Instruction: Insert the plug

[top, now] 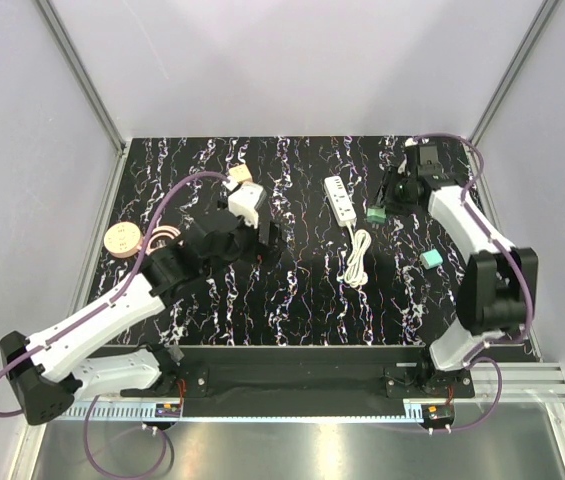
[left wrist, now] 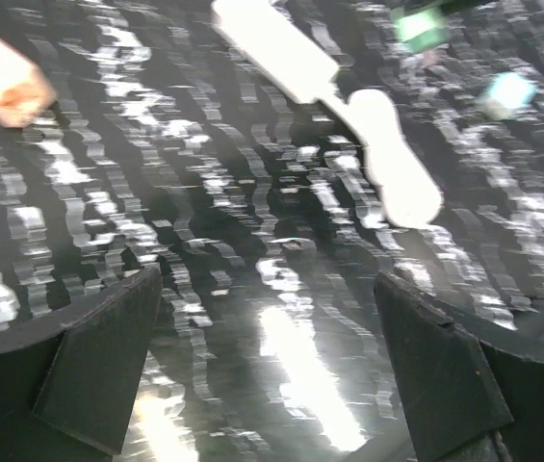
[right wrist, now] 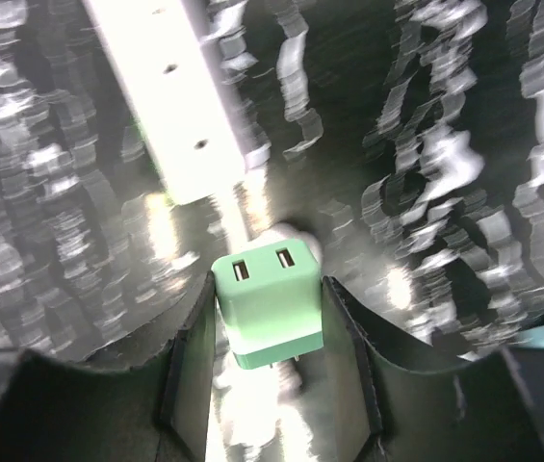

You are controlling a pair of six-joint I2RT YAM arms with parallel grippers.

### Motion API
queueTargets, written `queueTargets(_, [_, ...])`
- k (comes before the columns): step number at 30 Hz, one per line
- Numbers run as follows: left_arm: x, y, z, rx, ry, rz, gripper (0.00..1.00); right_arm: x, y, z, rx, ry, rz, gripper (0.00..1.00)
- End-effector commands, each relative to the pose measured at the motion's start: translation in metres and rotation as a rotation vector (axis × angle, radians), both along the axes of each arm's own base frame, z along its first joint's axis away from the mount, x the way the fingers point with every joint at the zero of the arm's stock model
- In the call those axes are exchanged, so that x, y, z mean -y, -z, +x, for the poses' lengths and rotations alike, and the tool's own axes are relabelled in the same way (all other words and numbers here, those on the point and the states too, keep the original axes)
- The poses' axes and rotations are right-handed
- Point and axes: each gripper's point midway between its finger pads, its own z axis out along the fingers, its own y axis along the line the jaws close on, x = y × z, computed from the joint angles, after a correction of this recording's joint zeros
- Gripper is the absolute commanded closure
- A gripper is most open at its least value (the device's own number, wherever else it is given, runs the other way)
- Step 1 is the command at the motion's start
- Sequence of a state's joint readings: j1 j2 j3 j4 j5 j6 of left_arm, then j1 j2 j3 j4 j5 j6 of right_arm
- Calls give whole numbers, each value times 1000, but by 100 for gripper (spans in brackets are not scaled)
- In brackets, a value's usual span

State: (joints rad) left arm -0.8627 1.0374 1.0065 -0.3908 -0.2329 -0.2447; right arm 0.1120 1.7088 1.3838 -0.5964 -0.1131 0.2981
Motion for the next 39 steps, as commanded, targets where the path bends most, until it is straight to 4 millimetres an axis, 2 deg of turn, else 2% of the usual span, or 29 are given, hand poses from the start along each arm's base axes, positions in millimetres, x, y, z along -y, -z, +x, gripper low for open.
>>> queueTargets(1, [36,-43,-11,-38,101,-204,4,-51,-63,-11,163,-35,287,87])
queueTargets(2, [38,-43,-5,-22,84,-211,5,-67,-66,-20,164,-37,349,87])
queueTargets(3, [39,-43,-1,-11,68,-209,5,-72,-84,-28,202,-36,379,87])
queueTargets(5, [43,-45,11,45,51,-209,5,-89,-94,-40,220,-32,468,87])
queueTargets(6, [47,-33,22,45,27,-178,5,-100,-108,-50,247,-52,511,87])
queueTargets(7, [51,-30,27,50,25,-170,6,-107,-113,-56,255,-54,549,87])
queueTargets(9, [70,-27,33,42,61,-170,12,-124,-124,-68,266,-66,657,87])
queueTargets(10, [81,-32,32,53,87,-193,13,-130,-125,-72,260,-55,703,87])
queueTargets(13, [105,-40,28,93,134,-219,14,-144,-132,-87,239,-73,794,87])
queueTargets(15, [107,-38,35,102,90,-203,14,-146,-147,-91,281,-83,843,88])
queueTargets(18, [118,-38,41,103,96,-194,14,-142,-157,-96,317,-67,878,87])
queueTargets(21, [131,-45,43,112,122,-206,15,-139,-158,-101,321,-62,881,87])
queueTargets(25, [147,-42,47,104,135,-203,19,-140,-163,-108,328,-57,953,87])
queueTargets(26, [150,-42,49,106,128,-199,24,-139,-168,-111,341,-61,963,87])
queueTargets(28, [151,-42,50,110,119,-198,40,-139,-169,-113,338,-66,966,87])
queueTargets(29, [152,-46,49,115,124,-206,62,-140,-172,-117,338,-81,971,86])
queueTargets(31, [154,-47,48,116,132,-206,71,-141,-169,-121,329,-92,964,86])
queueTargets(34, [159,-51,42,114,168,-217,99,-141,-168,-132,337,-138,962,78])
queueTargets(35, [159,-50,37,104,189,-223,100,-141,-168,-137,341,-152,959,69])
queueTargets(37, [157,-43,29,81,210,-225,100,-139,-165,-144,361,-187,929,58])
queueTargets(38, [156,-47,21,76,245,-244,100,-137,-170,-149,386,-201,920,53])
queueTargets(39, [155,-47,14,66,269,-250,100,-135,-172,-152,407,-215,904,43])
